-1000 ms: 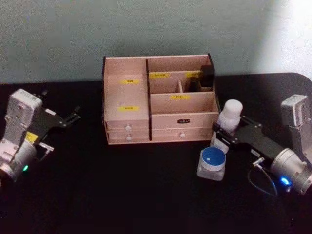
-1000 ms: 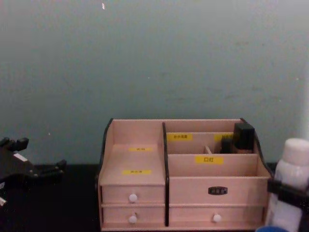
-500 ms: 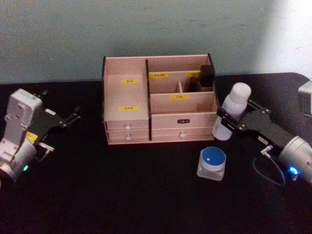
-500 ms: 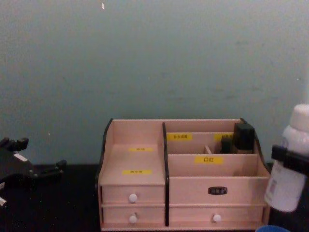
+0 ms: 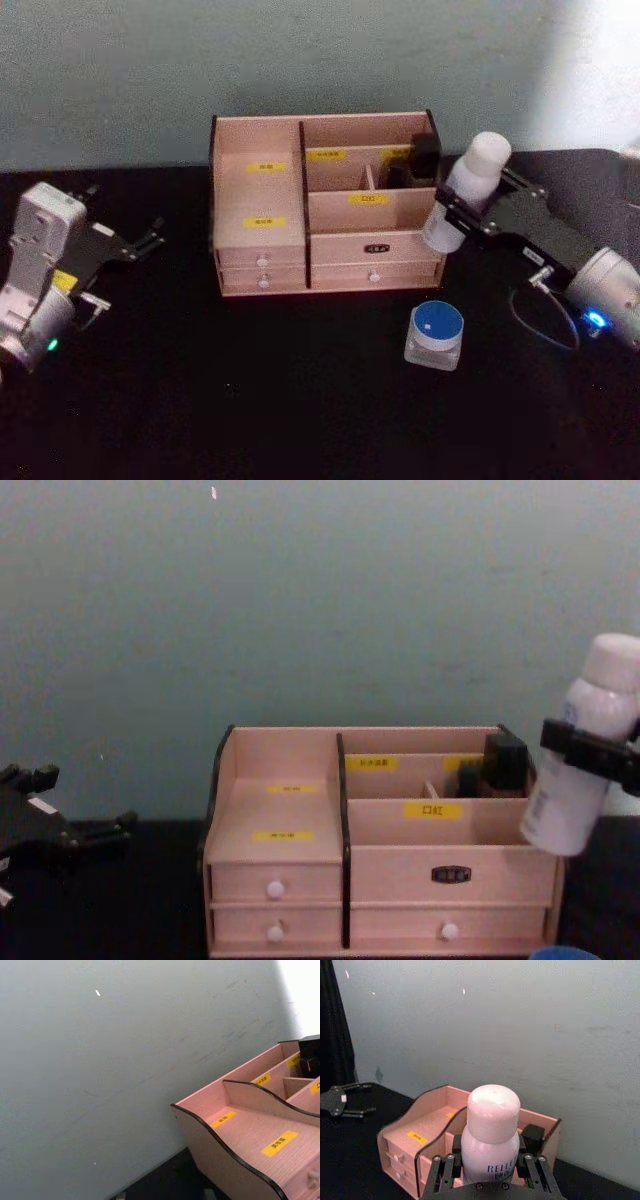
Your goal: Pick up the facial cleanser and watermelon frost from the table and place them into the tiered storage box.
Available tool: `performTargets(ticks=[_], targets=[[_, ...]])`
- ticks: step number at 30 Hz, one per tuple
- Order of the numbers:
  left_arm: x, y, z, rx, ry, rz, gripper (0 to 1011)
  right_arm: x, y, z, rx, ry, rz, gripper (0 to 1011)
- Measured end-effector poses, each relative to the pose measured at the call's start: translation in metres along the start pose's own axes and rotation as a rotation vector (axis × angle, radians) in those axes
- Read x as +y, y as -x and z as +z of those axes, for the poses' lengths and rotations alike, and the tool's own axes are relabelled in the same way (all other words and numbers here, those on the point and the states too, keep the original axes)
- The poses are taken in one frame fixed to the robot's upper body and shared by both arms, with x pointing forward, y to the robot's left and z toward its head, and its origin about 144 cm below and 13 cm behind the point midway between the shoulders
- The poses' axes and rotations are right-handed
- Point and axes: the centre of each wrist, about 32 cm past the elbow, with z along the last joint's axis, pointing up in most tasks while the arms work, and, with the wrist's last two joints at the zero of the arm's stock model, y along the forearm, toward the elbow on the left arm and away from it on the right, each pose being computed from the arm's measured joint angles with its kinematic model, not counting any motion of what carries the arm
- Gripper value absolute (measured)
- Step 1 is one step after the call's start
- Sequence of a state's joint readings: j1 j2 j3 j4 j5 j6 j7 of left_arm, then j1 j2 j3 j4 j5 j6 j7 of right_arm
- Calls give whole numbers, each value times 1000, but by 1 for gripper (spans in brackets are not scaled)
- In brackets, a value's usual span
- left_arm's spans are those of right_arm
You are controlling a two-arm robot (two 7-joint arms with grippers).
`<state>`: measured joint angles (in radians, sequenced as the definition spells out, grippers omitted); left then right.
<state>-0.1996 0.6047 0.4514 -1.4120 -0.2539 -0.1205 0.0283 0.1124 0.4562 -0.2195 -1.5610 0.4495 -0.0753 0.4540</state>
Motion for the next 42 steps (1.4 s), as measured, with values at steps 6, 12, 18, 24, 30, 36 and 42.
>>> performTargets(ticks=[6, 12, 18, 24, 30, 36, 42], targets=[[0, 0, 0, 0, 0, 0, 1001, 13, -3, 2, 7, -20, 23, 590], [0, 0, 0, 0, 0, 0, 1001, 29, -6, 3, 16, -31, 48, 590], [0, 0, 0, 0, 0, 0, 1001, 42, -9, 3, 16, -30, 71, 590], [0, 0, 0, 0, 0, 0, 1001, 57, -11, 4, 10, -24, 93, 590], [0, 0, 0, 0, 0, 0, 1001, 70, -15, 4, 2, -17, 103, 590], [0, 0, 0, 0, 0, 0, 1001, 83, -19, 5, -8, -15, 106, 590], [0, 0, 0, 0, 0, 0, 1001, 95, -23, 8, -14, -25, 112, 590]])
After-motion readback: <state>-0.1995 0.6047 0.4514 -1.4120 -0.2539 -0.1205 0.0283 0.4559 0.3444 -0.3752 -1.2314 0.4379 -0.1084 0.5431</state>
